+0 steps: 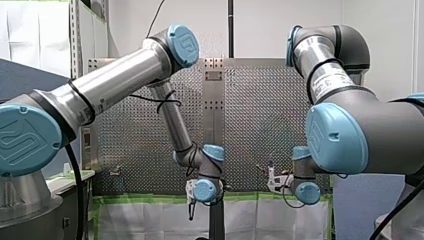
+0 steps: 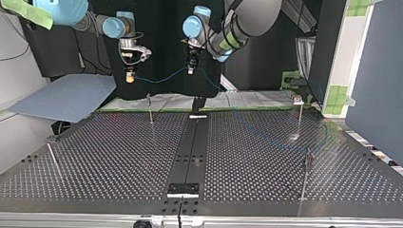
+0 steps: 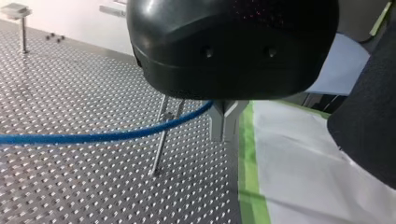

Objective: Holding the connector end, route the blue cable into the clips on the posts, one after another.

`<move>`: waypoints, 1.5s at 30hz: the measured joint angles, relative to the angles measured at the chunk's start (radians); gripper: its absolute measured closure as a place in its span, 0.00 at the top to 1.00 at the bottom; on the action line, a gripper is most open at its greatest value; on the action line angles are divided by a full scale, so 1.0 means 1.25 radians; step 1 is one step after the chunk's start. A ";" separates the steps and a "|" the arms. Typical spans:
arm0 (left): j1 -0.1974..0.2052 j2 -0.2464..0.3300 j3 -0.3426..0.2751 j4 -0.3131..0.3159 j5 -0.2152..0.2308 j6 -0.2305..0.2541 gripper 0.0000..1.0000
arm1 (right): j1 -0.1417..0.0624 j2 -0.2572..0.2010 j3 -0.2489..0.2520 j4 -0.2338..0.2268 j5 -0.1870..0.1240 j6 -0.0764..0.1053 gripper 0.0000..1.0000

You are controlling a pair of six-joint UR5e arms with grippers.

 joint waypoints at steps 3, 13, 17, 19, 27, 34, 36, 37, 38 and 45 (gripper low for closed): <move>-0.013 -0.007 0.023 -0.019 -0.015 0.000 0.00 | -0.024 0.000 0.000 0.000 -0.025 -0.014 0.00; -0.036 -0.025 0.097 -0.052 -0.043 0.001 0.00 | -0.040 0.000 0.000 -0.001 -0.106 -0.019 0.00; -0.046 -0.051 0.127 -0.079 -0.046 0.002 0.00 | -0.043 0.000 -0.001 -0.001 -0.137 -0.015 0.00; -0.050 -0.068 0.144 -0.096 -0.049 0.001 0.00 | -0.045 0.000 -0.002 0.000 -0.155 -0.013 0.00; -0.051 -0.128 0.214 -0.134 -0.063 0.000 0.00 | -0.049 0.000 -0.004 0.002 -0.184 -0.010 0.00; -0.045 -0.135 0.272 -0.137 -0.065 0.003 0.00 | -0.055 -0.001 -0.005 0.004 -0.206 -0.009 0.00; -0.045 -0.135 0.289 -0.137 -0.066 0.006 0.00 | -0.057 -0.002 -0.006 0.007 -0.216 -0.009 0.00; -0.045 -0.135 0.297 -0.137 -0.065 0.007 0.00 | -0.057 -0.002 -0.007 0.008 -0.221 -0.010 0.00; -0.045 -0.135 0.304 -0.137 -0.065 0.008 0.00 | -0.058 -0.002 -0.007 0.010 -0.225 -0.010 0.00; -0.051 -0.135 0.332 -0.141 -0.066 0.012 0.00 | -0.067 -0.010 -0.022 0.036 -0.237 0.001 0.00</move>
